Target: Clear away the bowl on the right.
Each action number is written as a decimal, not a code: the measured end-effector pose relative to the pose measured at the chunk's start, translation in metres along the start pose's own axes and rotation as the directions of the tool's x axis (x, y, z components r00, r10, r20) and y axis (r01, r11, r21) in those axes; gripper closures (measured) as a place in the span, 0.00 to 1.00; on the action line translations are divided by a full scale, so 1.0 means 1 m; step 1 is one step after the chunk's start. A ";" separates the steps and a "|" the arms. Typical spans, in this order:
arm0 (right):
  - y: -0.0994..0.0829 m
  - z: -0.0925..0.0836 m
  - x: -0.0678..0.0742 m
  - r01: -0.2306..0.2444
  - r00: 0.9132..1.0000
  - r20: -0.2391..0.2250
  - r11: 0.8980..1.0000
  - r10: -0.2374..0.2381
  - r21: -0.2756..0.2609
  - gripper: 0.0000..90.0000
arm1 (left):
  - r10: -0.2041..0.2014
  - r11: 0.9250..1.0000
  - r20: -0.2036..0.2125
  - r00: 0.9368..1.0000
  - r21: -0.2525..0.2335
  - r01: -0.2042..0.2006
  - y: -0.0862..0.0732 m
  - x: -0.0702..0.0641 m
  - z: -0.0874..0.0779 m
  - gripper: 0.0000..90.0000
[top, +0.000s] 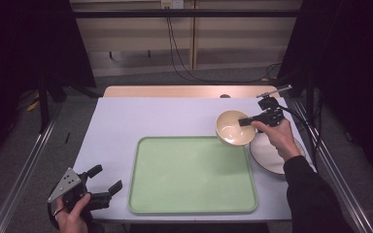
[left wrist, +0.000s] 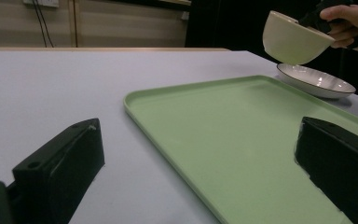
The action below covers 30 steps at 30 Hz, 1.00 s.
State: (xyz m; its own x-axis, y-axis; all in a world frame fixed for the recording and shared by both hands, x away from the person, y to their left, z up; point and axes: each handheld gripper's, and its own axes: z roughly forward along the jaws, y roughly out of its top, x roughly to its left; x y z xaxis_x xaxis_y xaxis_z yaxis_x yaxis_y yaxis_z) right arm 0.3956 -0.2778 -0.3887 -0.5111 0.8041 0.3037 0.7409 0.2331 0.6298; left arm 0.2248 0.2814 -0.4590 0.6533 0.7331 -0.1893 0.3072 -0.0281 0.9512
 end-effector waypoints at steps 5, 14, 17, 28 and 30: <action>-0.001 0.008 0.000 -0.002 1.000 0.006 1.000 0.002 0.015 0.93 | 0.001 1.000 0.006 1.000 0.000 -0.001 0.000 0.000 0.000 0.02; -0.006 0.021 -0.005 -0.035 0.999 0.023 0.998 0.033 0.057 0.93 | 0.000 1.000 0.006 1.000 0.003 0.000 0.000 0.000 0.000 0.01; -0.008 0.025 -0.007 -0.037 0.999 0.032 0.996 0.035 0.079 0.93 | 0.000 1.000 0.007 1.000 0.003 0.000 0.000 0.000 0.000 0.02; -0.017 0.040 -0.014 -0.054 0.997 0.059 0.991 0.047 0.125 0.93 | 0.001 1.000 0.003 1.000 0.003 -0.001 0.000 0.000 0.000 0.02; -0.019 0.042 -0.015 -0.057 0.997 0.050 0.989 0.051 0.140 0.93 | -0.003 1.000 0.008 1.000 0.001 0.003 0.000 0.000 0.000 0.02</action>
State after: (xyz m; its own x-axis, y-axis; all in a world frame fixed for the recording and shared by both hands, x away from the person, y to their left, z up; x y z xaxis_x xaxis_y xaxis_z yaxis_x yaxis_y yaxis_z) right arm 0.4079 -0.2714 -0.4350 -0.4504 0.8413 0.2988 0.8225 0.2608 0.5054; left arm 0.2250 0.2814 -0.4590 0.6576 0.7280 -0.1939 0.3096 -0.0265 0.9505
